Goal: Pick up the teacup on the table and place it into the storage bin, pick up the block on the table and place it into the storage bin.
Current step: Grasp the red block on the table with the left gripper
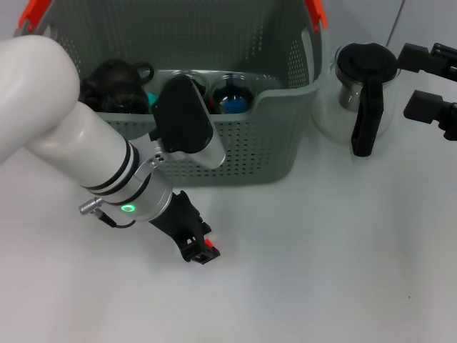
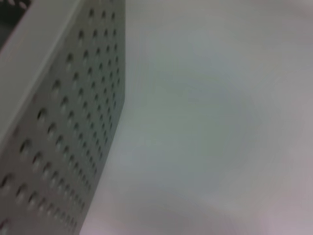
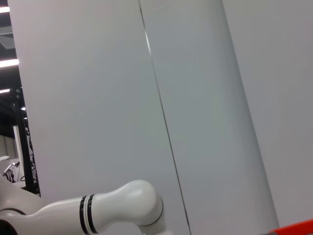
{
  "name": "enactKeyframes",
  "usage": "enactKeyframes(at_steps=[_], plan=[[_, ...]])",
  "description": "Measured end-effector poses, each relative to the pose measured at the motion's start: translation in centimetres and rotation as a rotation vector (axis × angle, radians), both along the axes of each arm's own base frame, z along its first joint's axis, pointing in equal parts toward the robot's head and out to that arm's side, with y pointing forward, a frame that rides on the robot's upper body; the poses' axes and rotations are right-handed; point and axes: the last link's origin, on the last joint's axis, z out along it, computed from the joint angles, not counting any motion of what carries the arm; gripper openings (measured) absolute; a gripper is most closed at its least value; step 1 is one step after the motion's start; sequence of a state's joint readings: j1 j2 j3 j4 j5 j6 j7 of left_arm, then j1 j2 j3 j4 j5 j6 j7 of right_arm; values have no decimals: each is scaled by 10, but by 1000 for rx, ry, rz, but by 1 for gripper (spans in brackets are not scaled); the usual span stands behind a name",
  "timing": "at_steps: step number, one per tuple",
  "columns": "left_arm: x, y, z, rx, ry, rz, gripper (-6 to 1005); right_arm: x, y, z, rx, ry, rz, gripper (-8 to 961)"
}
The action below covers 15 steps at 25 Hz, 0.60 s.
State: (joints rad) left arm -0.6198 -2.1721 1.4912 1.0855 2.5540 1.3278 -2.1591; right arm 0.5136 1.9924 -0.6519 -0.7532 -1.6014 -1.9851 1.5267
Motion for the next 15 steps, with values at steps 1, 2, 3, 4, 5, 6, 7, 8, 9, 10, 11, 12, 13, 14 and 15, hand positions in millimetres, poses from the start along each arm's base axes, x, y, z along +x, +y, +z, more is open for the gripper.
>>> enactKeyframes(at_steps=[1,2,3,4,5,6,7,8,9,10,11,12,13,14,15], plan=[[-1,0,-1,0,5,0,430,0,0,0,1,0,1,865],[-1,0,-1,1,10,1,429,0,0,0,1,0,1,865],[-2,-1,-2,0,14,2,428,0,0,0,2,0,1,865],[-2,-1,-3,0,15,2,428,0,0,0,2,0,1,865],[-2,0,-3,0,16,3,427,0,0,0,3,-1,1,865],[-2,0,-3,0,16,3,427,0,0,0,3,-1,1,865],[-2,0,-4,-1,17,2,426,0,0,0,3,-1,1,865],[-2,0,-4,-2,19,0,426,0,0,0,4,-1,1,865],[-2,0,-4,-4,20,-2,425,0,0,0,4,0,1,865],[-1,0,-4,-5,21,0,425,0,0,0,5,0,1,865],[-1,0,-4,-5,21,2,424,1,0,0,6,0,1,865],[0,0,-4,-5,22,2,424,1,0,0,6,1,0,866],[1,0,-3,-6,23,3,423,1,0,0,6,1,0,866],[1,1,-3,-7,23,3,393,1,0,1,7,1,0,866],[1,1,-2,-11,26,7,364,1,0,1,8,1,0,866]])
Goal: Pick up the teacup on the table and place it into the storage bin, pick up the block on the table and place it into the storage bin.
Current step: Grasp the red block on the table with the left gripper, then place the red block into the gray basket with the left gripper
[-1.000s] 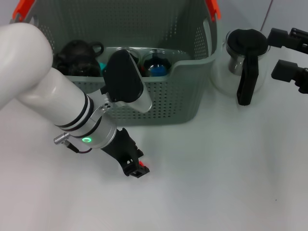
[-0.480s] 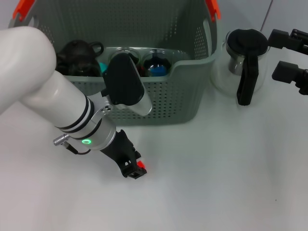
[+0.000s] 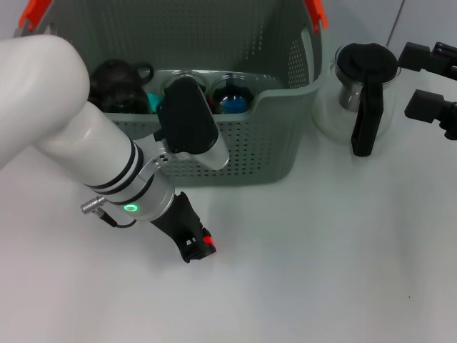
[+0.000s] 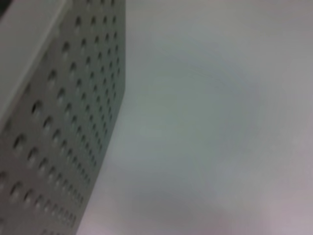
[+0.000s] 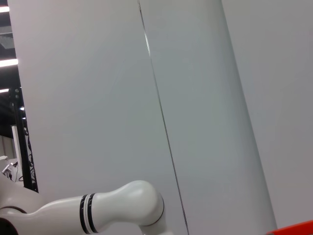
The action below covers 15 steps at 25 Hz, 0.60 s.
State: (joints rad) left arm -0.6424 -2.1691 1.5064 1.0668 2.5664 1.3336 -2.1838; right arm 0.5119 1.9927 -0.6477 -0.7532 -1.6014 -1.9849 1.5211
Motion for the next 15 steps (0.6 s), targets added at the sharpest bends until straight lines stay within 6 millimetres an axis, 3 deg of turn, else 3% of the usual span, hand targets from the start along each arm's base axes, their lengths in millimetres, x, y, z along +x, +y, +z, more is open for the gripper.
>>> enactKeyframes(at_steps=[6,10,15], plan=[[9,-3,9,-39,-21,5,229,1,-1,0,2,1,-3,866],[30,-6,36,-77,-105,15,205,2,-1,2,8,5,-4,866],[63,-6,90,-73,-265,-6,209,2,-1,5,19,18,-6,866]])
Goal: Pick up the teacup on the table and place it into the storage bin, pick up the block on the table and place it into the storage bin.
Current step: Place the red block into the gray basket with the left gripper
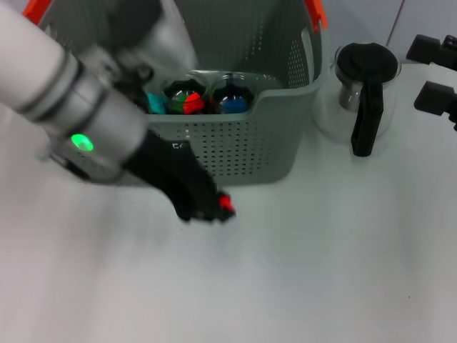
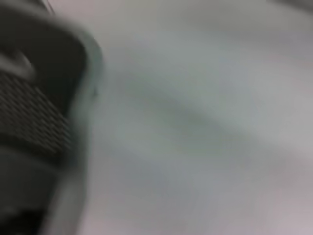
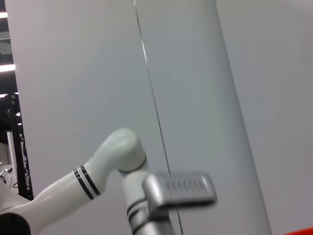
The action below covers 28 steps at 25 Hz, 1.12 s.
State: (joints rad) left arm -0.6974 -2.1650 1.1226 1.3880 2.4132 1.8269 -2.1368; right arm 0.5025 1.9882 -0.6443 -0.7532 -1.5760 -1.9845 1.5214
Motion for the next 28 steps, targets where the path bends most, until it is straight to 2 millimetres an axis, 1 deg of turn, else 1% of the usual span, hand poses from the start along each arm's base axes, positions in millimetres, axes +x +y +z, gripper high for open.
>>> enactKeyframes(at_steps=[4,6,8,10,12,15,17,22,24,28], plan=[[11,12,30,88,-90,-2,213,0,0,0,-4,3,-4,866],[13,18,43,120,-131,4,214,0,0,0,-10,2,-6,865],[15,24,61,168,-194,12,216,0,0,1,-18,-1,-10,865],[14,30,74,215,-226,15,218,0,0,1,-23,-4,-14,865],[12,40,89,290,-252,23,220,1,0,2,-33,-12,-19,865],[3,59,104,387,-270,55,222,2,0,4,-39,-21,-23,865],[-4,73,107,428,-272,88,224,2,0,4,-41,-23,-23,865],[-17,103,100,484,-267,147,228,1,1,5,-44,-33,-15,865],[-22,115,93,534,-221,158,230,0,2,5,-46,-38,-10,865],[-26,130,75,572,-142,183,233,-2,4,6,-46,-42,-5,865]])
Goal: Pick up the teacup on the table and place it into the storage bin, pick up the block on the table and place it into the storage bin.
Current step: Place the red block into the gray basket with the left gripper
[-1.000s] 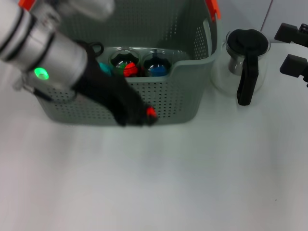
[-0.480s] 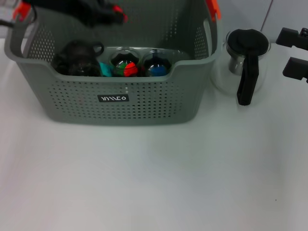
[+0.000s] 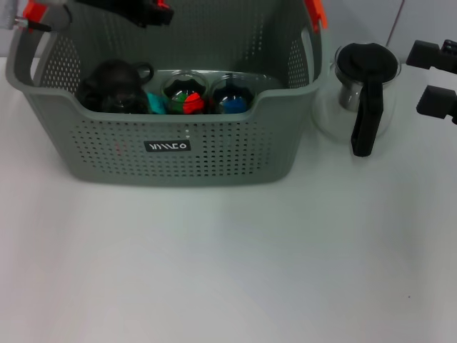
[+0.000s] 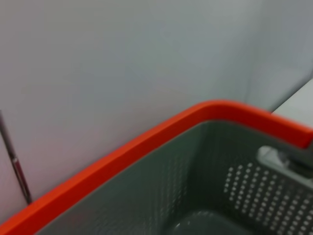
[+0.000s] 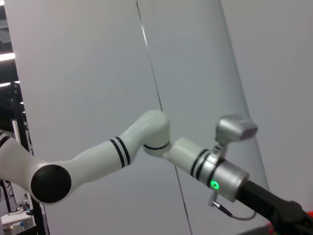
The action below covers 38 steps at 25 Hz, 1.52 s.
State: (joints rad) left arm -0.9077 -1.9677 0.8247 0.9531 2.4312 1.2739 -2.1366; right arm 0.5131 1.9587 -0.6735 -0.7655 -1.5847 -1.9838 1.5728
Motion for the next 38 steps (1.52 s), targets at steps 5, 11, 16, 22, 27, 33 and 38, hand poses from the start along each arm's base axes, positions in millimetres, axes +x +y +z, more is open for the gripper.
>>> enactKeyframes(at_steps=[5,11,16,22,27,33,38], plan=[[-3,7,-16,-1,11,28,238,-2,2,0,-3,-4,5,866],[-4,7,-34,-14,19,37,243,-3,2,-2,-10,-5,8,866],[-3,6,-47,-24,50,43,247,-3,1,-5,-11,-5,13,866],[-1,4,-56,-32,73,48,253,-4,2,-6,-15,-5,14,865],[2,6,-55,-16,55,64,257,-4,2,-6,-15,-6,14,865],[1,7,-51,11,29,75,262,-4,2,-5,-10,-8,20,866],[-1,5,-50,2,22,84,351,-7,3,-6,-8,-9,29,866]])
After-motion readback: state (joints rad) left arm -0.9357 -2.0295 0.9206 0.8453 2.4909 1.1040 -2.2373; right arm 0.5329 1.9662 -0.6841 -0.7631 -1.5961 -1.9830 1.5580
